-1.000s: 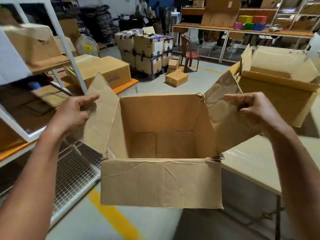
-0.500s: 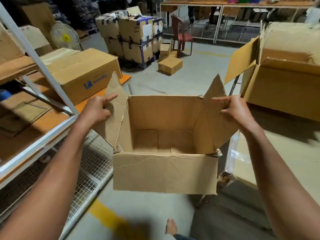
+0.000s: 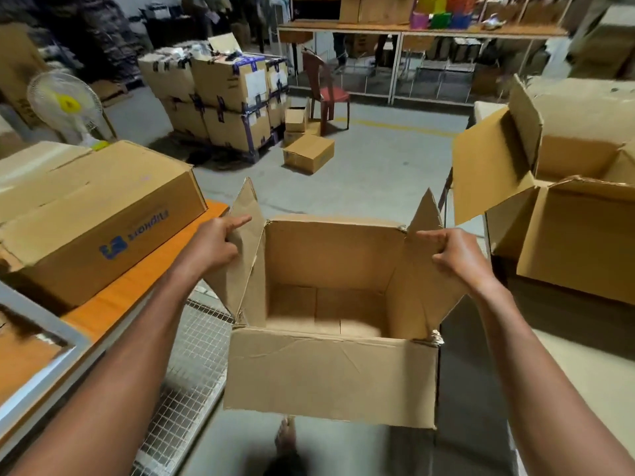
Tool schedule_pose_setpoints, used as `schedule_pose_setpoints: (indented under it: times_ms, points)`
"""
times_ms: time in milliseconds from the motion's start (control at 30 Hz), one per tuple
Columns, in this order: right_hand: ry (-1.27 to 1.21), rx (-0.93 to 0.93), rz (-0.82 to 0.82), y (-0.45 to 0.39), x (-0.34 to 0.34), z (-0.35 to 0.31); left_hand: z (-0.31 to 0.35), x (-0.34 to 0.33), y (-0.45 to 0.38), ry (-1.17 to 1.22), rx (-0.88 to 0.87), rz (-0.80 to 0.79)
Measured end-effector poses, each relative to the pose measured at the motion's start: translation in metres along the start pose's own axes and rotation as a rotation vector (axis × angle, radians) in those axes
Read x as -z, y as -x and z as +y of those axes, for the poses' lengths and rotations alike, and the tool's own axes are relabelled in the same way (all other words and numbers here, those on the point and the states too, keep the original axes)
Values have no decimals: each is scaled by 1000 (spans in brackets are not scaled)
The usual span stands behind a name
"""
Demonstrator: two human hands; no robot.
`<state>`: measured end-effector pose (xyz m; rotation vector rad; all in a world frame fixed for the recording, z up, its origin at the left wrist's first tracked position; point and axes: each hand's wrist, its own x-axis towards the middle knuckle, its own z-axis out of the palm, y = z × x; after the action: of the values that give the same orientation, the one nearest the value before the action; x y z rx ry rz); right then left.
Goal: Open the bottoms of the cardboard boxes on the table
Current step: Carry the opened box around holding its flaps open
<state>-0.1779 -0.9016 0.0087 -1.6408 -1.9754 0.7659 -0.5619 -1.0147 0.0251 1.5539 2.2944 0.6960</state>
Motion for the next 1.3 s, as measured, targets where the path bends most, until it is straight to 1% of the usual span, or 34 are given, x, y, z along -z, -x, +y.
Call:
schedule_pose_setpoints:
  times_ms: [100, 200, 333, 500, 667, 833, 933, 1067, 1167, 1300]
  points:
    - [-10, -58, 53, -44, -19, -12, -11, -5, -73, 39, -66, -43]
    - [-3, -117, 76, -85, -35, -22, -13, -6, -138, 39, -116, -50]
    - [5, -214, 156, -144, -46, -30, -2, -10, -229, 58, -163, -105]
    - [32, -311, 251, -203, -51, -33, 15, -31, -331, 84, -208, -185]
    - [48, -344, 308, -289, -55, -14, 41, -70, -436, 87, -266, -245]
    - [35, -398, 305, -376, -55, 1, 79, -103, -537, 82, -329, -303]
    - [20, -442, 338, -422, -48, 5, 103, -118, -591, 90, -349, -311]
    - [-39, -513, 392, -467, -46, 9, 122, -138, -650, 87, -365, -310]
    - [-41, -576, 436, -492, -46, 21, 137, -156, -695, 82, -416, -326]
    - [-60, -664, 484, -519, -59, 34, 150, -182, -761, 92, -504, -407]
